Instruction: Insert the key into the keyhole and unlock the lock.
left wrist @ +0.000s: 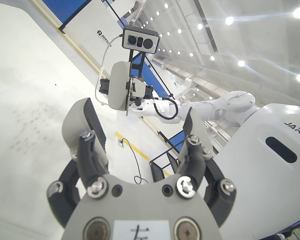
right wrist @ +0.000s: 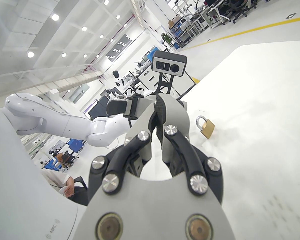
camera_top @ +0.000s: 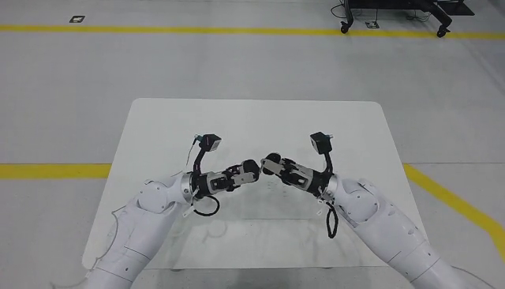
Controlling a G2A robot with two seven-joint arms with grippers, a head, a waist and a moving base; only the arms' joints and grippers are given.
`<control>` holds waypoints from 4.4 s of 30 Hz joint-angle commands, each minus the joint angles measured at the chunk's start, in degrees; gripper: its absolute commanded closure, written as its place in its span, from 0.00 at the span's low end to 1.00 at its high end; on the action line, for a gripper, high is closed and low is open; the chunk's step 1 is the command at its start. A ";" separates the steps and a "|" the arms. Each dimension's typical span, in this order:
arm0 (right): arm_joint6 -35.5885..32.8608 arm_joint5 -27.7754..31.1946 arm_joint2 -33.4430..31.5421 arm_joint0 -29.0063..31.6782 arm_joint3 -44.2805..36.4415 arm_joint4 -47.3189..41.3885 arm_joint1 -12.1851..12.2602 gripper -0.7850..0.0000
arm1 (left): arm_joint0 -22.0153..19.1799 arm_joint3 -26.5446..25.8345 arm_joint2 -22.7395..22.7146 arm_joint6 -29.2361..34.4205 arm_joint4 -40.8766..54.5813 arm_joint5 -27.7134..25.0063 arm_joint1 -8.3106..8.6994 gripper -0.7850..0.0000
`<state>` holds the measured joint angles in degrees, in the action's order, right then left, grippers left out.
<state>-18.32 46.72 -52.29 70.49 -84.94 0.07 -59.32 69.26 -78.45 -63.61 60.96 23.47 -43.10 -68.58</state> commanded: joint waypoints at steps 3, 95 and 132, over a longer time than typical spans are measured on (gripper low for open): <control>-0.23 -0.03 0.06 -0.44 0.74 -0.26 -0.34 1.00 | -0.15 0.21 0.30 -1.04 -1.12 -0.09 0.05 0.60; -28.44 -0.31 -11.15 1.26 0.17 -2.52 1.27 0.00 | -2.56 -6.34 0.70 5.26 -15.62 7.81 3.49 1.00; -39.60 -4.28 -6.17 -1.05 -0.63 -7.61 2.17 1.00 | -5.07 -6.93 6.39 -0.57 -25.14 5.40 4.29 0.98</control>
<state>-57.86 42.24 -58.50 69.47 -85.64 -7.32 -57.17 64.09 -85.07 -57.31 61.06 -0.75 -37.68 -64.30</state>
